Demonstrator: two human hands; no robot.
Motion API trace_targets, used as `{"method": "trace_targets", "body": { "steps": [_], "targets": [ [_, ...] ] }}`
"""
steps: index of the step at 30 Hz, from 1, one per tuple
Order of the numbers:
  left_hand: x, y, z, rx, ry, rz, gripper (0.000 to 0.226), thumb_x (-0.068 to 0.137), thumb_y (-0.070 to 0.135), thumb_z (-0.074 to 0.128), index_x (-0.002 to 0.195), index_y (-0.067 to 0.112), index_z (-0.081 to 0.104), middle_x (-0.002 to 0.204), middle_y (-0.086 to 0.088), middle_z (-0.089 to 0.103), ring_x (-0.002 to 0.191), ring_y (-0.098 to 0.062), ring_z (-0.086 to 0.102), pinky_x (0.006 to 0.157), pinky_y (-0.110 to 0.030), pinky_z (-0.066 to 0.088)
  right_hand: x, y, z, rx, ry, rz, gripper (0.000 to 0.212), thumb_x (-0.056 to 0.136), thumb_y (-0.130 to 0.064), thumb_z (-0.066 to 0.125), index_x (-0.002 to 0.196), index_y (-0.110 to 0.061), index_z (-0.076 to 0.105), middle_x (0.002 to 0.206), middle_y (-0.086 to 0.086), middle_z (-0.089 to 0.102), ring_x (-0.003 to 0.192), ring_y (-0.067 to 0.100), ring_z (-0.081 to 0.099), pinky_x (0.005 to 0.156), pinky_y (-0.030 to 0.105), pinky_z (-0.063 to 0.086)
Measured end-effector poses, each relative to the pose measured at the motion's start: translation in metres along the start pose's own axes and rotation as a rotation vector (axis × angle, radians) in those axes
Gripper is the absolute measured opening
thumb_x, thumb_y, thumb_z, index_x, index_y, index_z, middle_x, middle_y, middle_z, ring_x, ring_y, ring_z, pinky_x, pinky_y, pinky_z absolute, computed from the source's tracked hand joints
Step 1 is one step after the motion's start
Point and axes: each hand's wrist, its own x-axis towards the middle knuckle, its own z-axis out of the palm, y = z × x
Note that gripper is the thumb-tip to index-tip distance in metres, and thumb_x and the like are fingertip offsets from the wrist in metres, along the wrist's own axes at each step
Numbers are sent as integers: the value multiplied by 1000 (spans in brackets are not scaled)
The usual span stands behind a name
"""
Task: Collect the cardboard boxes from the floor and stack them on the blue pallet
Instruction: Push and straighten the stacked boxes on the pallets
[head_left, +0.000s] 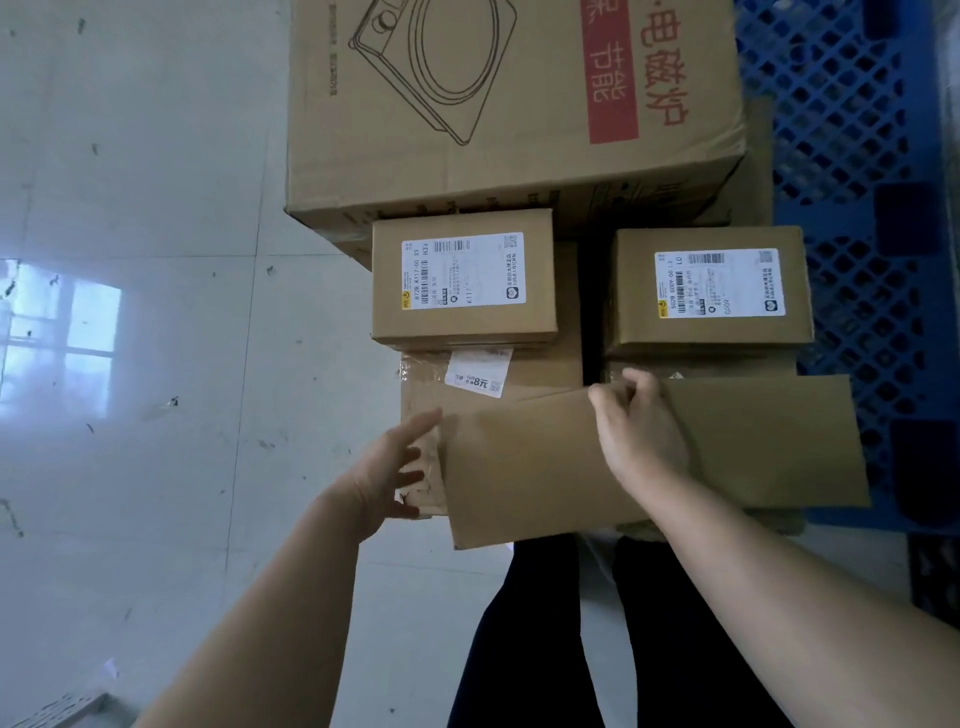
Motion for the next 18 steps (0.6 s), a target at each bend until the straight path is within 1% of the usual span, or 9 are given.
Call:
{"method": "trace_targets", "body": {
  "steps": [3,5,8,10,12,14,15,17,18],
  "targets": [
    [-13,-5,-5,213,-211,-72,92,52,69,72,130,23,55,126,-7,57,113,-29,59,85,-48,55,-11,2,0,-63,-46,7,51,89,-33,48,137,-21,38,125,11,58,108,34,57,76,34,36],
    [-17,-4,-5,295,-231,-49,83,61,64,75,130,22,56,123,-5,61,111,-29,60,80,-45,58,-13,-1,5,-104,-71,11,46,90,-31,48,133,-17,41,121,12,61,103,34,59,76,34,41],
    [-12,6,-3,215,-42,36,50,86,39,69,126,12,55,113,-5,65,104,-26,63,82,-46,57,-11,-15,18,-81,-89,-40,37,94,-28,43,127,-12,46,117,16,62,101,36,59,76,35,43],
    [-6,16,-6,130,87,84,42,90,32,66,124,11,54,109,-3,64,98,-22,62,80,-44,56,-8,-27,26,-56,-93,-73,36,96,-29,42,127,-10,47,118,15,61,104,35,59,76,33,42],
    [-5,25,-11,110,129,112,40,91,31,66,124,13,53,110,-3,63,95,-20,60,80,-44,53,-5,-34,32,-38,-91,-92,35,96,-29,40,125,-9,46,116,15,61,102,34,58,75,32,42],
    [-4,32,-13,148,117,106,46,89,39,67,125,14,52,117,-4,62,102,-23,59,83,-47,53,-4,-37,34,-20,-95,-85,35,95,-28,42,124,-10,47,112,13,61,99,34,59,73,32,43],
    [-6,33,-13,161,110,95,52,87,47,66,125,15,52,118,-3,61,105,-24,58,84,-48,53,-5,-36,33,4,-101,-82,32,93,-30,44,119,-12,49,108,10,61,95,32,58,72,32,43],
    [-10,32,-16,134,105,67,65,82,68,56,124,19,49,119,-2,56,112,-29,55,88,-53,51,-7,-32,31,126,-99,-53,25,91,-41,47,94,-17,53,88,3,59,83,27,54,65,32,38],
    [-11,30,-20,96,101,52,68,80,75,49,124,23,46,120,-2,52,115,-32,52,90,-56,49,-7,-29,30,199,-79,-31,30,91,-47,47,82,-19,51,78,-1,56,77,24,52,62,32,35]
  ]
}}
